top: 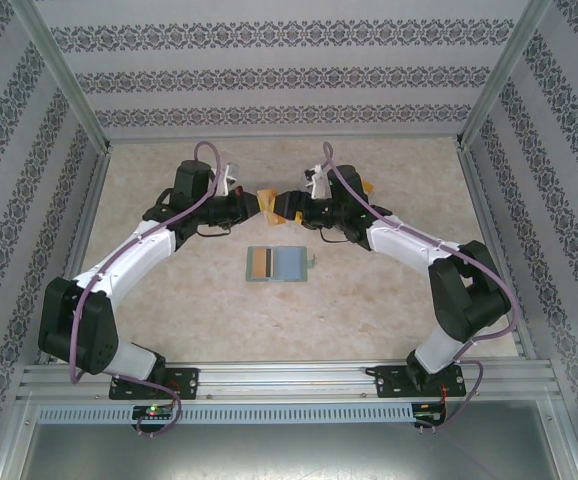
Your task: Take the credit cards out of the card holder
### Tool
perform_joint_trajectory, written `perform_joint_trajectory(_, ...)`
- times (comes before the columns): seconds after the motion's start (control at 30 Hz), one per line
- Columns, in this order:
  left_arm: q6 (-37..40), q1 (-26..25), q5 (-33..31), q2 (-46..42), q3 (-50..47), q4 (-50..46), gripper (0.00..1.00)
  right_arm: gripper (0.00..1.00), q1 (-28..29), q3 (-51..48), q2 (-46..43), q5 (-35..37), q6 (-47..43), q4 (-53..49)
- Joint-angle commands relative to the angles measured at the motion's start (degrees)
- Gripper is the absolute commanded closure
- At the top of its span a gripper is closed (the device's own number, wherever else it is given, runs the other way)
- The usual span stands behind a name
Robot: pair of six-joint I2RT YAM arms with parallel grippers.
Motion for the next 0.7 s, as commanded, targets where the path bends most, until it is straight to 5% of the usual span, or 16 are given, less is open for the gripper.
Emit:
perform_joint_trajectory(0.0, -5.06, 1.31, 4.17, -0.97, -1.63, 7.13, 1.00, 0.30, -0.87, 0.15, 0.67, -5.45, 4.41, 6.93)
perform_joint_trajectory(0.33, -11.21, 4.46, 7.30, -1.00, -4.77, 13.09, 1.00, 0.51, -1.44, -1.20, 0.32, -7.82, 9.27, 15.20)
perform_joint_trajectory(0.67, -12.00, 4.92, 7.59, -0.98, -6.12, 13.17, 1.00, 0.84, -1.23, -0.63, 0.84, -7.15, 6.60, 13.32)
